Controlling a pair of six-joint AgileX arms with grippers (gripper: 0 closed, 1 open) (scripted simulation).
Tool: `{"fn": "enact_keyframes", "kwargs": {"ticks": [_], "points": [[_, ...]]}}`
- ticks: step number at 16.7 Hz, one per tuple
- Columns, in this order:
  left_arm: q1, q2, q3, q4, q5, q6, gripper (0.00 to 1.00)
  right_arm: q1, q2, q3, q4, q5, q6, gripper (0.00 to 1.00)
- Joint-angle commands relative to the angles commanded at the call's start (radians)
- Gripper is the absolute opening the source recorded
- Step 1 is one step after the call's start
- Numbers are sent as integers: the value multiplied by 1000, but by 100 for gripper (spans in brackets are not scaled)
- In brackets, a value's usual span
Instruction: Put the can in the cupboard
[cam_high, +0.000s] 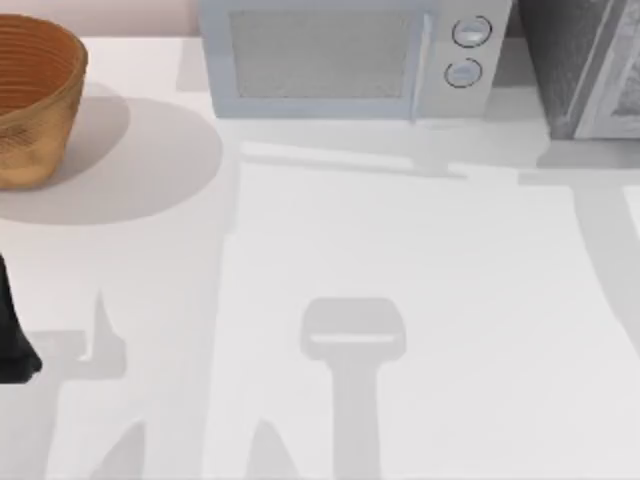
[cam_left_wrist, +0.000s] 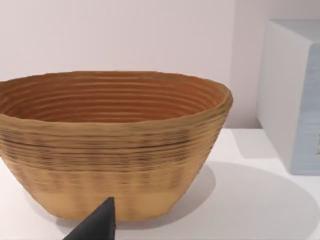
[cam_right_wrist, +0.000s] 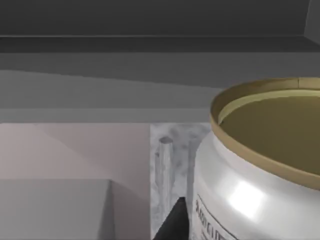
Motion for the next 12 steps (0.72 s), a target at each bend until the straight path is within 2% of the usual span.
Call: {"fn": "enact_keyframes", "kwargs": {"ticks": [6, 12], "points": [[0, 0, 0, 0, 0, 0, 100, 34, 248, 338, -78, 37, 3, 0], [0, 0, 0, 0, 0, 0, 100, 52, 313, 415, -99, 37, 3, 0]]}}
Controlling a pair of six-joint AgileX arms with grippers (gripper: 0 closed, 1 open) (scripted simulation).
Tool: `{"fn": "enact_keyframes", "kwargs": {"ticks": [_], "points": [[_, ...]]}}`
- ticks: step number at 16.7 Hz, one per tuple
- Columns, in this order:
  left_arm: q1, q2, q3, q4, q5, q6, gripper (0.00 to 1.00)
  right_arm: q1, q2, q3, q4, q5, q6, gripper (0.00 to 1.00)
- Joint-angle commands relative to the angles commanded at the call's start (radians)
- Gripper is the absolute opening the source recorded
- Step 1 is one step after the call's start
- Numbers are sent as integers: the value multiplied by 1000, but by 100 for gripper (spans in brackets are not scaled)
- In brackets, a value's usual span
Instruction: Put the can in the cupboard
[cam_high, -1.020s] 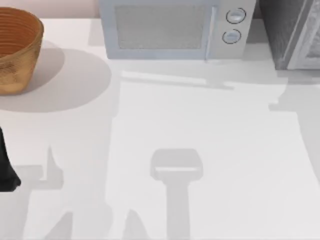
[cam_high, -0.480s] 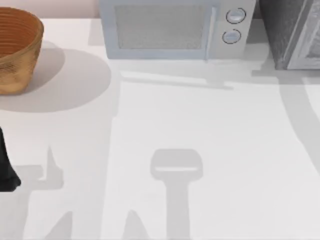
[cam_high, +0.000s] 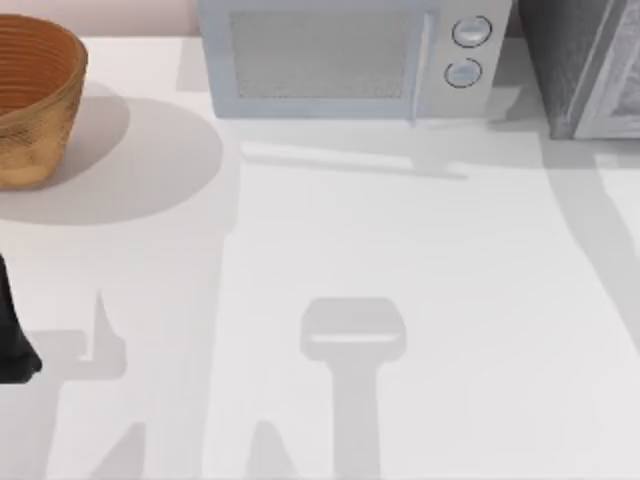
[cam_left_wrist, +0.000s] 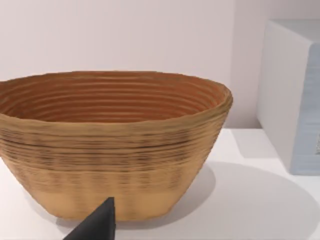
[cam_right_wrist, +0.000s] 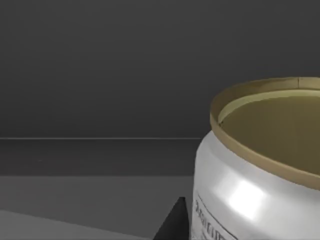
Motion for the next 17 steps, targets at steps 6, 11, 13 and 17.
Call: {"fn": "enact_keyframes", "kwargs": {"ticks": [6, 11, 13, 17], "points": [[0, 0, 0, 0, 0, 0, 100, -6, 23, 24, -7, -1, 2, 0], [0, 0, 0, 0, 0, 0, 100, -14, 153, 203, -52, -16, 2, 0], [0, 0, 0, 0, 0, 0, 100, -17, 201, 269, -67, -24, 1, 0], [0, 0, 0, 0, 0, 0, 100, -29, 300, 403, -101, -32, 1, 0]]}}
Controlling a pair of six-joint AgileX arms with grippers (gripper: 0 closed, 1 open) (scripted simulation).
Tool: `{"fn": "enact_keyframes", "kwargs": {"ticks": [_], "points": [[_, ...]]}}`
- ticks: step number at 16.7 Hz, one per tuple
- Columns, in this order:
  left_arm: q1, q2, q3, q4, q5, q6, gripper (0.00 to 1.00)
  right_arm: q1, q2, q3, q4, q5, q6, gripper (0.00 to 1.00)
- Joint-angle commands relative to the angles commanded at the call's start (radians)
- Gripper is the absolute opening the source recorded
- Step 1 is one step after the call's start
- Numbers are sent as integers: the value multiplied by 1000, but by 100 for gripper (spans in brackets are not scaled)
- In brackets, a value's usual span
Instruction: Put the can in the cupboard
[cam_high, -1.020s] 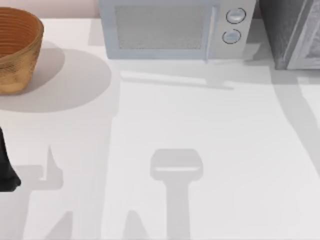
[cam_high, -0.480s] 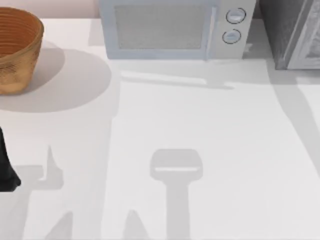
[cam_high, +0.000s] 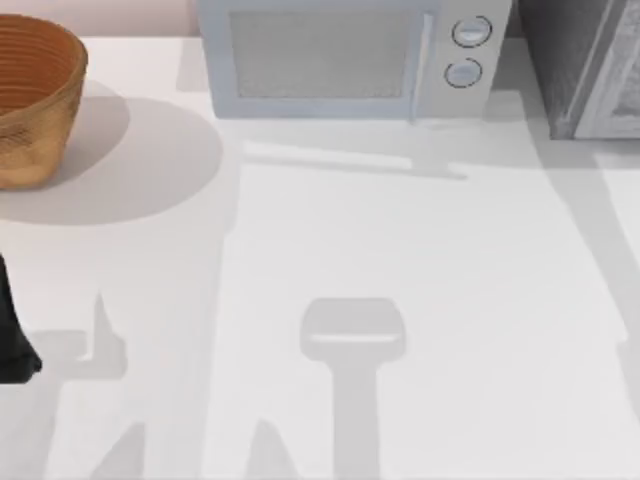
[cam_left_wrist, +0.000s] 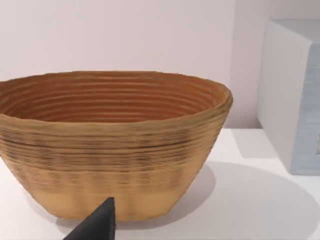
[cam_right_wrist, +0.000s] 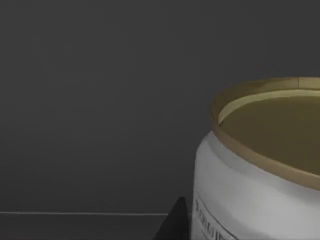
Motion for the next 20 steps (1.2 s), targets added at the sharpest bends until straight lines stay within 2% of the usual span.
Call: {"fn": "enact_keyframes", "kwargs": {"ticks": [17, 20], "points": [[0, 0, 0, 0, 0, 0, 100, -56, 426, 577, -145, -33, -1, 0], [0, 0, 0, 0, 0, 0, 100, -59, 459, 615, -157, -41, -1, 0]]}}
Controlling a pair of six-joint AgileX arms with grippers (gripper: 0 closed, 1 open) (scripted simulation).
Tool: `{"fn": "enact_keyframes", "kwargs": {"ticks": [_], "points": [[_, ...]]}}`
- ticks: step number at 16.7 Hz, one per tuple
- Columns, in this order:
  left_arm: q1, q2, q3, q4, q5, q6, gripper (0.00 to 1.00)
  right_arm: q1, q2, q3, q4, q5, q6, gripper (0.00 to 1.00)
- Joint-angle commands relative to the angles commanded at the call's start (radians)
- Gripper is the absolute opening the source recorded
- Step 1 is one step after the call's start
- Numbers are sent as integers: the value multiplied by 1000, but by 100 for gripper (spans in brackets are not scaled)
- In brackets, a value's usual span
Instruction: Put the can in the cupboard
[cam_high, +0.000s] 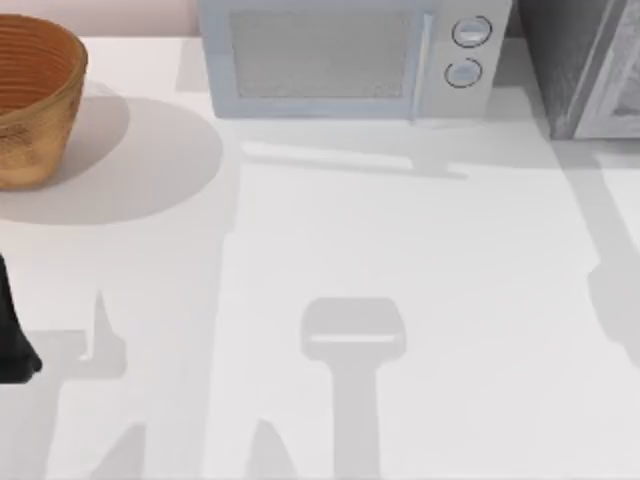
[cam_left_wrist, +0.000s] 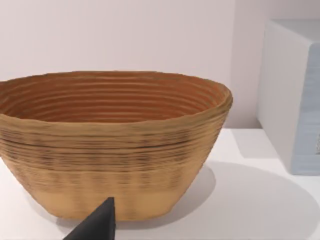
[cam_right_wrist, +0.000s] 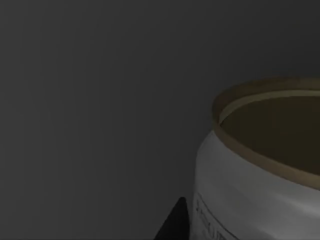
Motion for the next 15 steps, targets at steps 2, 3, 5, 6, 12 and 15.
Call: {"fn": "enact_keyframes", "kwargs": {"ticks": [2, 3, 5, 6, 12, 15], "points": [[0, 0, 0, 0, 0, 0, 100, 0, 0, 0, 0, 0, 0, 0], [0, 0, 0, 0, 0, 0, 100, 0, 0, 0, 0, 0, 0, 0], [0, 0, 0, 0, 0, 0, 100, 0, 0, 0, 0, 0, 0, 8], [0, 0, 0, 0, 0, 0, 100, 0, 0, 0, 0, 0, 0, 15], [0, 0, 0, 0, 0, 0, 100, 0, 0, 0, 0, 0, 0, 60], [0, 0, 0, 0, 0, 0, 100, 0, 0, 0, 0, 0, 0, 83]]}}
